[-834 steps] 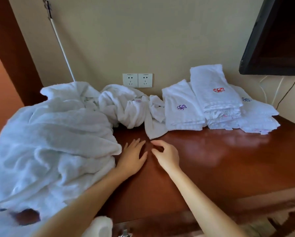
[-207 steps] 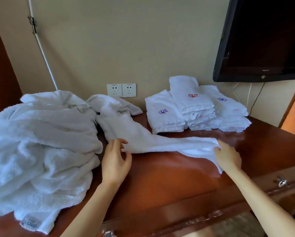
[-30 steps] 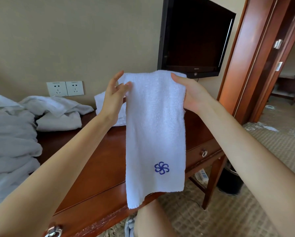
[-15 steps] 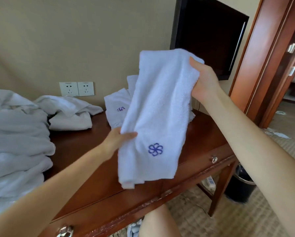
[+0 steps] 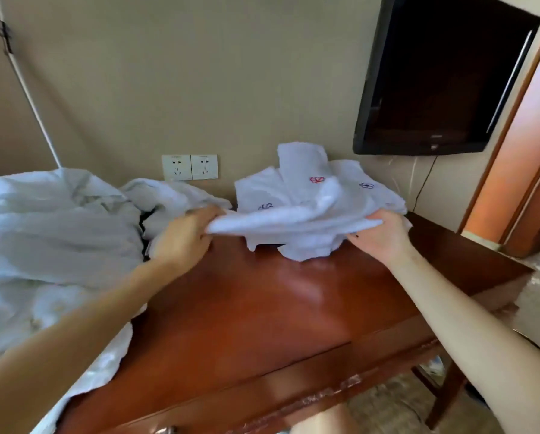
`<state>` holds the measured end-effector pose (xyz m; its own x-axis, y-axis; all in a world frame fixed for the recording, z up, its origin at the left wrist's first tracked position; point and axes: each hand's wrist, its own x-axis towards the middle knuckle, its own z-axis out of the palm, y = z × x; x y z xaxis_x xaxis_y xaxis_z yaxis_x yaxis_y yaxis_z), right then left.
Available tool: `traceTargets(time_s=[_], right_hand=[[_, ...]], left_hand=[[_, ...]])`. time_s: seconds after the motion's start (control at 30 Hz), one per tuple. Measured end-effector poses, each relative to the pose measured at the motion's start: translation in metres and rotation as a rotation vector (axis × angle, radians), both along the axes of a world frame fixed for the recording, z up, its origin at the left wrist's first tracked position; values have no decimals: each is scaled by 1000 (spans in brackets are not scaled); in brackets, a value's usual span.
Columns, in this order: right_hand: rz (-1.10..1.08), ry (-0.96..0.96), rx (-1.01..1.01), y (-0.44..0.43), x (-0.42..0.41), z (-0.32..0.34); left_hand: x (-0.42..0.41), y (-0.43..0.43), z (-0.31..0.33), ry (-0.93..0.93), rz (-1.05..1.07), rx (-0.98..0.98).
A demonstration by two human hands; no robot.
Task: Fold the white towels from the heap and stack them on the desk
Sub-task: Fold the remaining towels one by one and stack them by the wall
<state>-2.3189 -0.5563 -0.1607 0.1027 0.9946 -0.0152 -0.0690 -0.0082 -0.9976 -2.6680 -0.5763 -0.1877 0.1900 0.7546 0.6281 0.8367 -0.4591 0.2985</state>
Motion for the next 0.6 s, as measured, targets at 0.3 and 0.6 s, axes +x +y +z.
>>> traceTargets(time_s=[0.3,0.6], right_hand=[[-410,-190,-358,-4,36,-53],[-83,-1261,3,36,-69,-46]], left_hand=[[-6,-29,-91,282,-285,-242],[31,-2,-71,268,-213,-699]])
